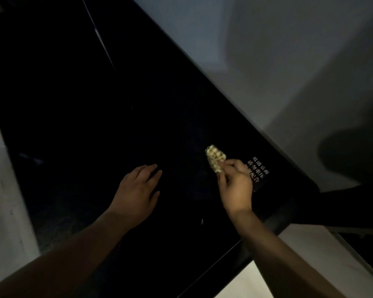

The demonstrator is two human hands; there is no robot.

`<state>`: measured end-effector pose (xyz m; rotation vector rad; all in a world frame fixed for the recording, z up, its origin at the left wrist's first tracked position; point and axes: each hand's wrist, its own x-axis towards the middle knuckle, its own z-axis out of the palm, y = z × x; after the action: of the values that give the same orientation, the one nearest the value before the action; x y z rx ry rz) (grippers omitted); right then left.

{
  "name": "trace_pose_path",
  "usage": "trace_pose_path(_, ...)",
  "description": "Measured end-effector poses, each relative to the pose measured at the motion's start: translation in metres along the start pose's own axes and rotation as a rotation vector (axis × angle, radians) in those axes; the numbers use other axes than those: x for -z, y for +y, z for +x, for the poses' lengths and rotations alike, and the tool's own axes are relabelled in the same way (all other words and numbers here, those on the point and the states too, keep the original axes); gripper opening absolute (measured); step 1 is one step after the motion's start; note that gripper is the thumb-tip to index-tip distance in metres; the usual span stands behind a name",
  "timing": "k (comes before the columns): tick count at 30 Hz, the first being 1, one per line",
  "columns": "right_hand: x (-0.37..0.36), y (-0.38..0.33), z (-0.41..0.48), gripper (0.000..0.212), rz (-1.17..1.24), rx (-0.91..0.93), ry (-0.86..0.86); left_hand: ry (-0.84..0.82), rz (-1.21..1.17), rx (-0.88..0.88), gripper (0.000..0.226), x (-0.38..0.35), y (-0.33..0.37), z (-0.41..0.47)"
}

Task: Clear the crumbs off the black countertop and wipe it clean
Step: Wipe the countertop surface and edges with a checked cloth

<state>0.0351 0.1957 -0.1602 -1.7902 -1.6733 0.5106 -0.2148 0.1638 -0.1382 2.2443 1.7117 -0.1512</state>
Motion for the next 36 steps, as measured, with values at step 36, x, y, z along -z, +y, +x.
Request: trace_pose_path(36, -0.09, -0.134, -0.155, 0.033, 0.175, -0.058, -0.212, 0.091, -0.218, 0.159, 0.051, 0.004, -0.137, -0.141)
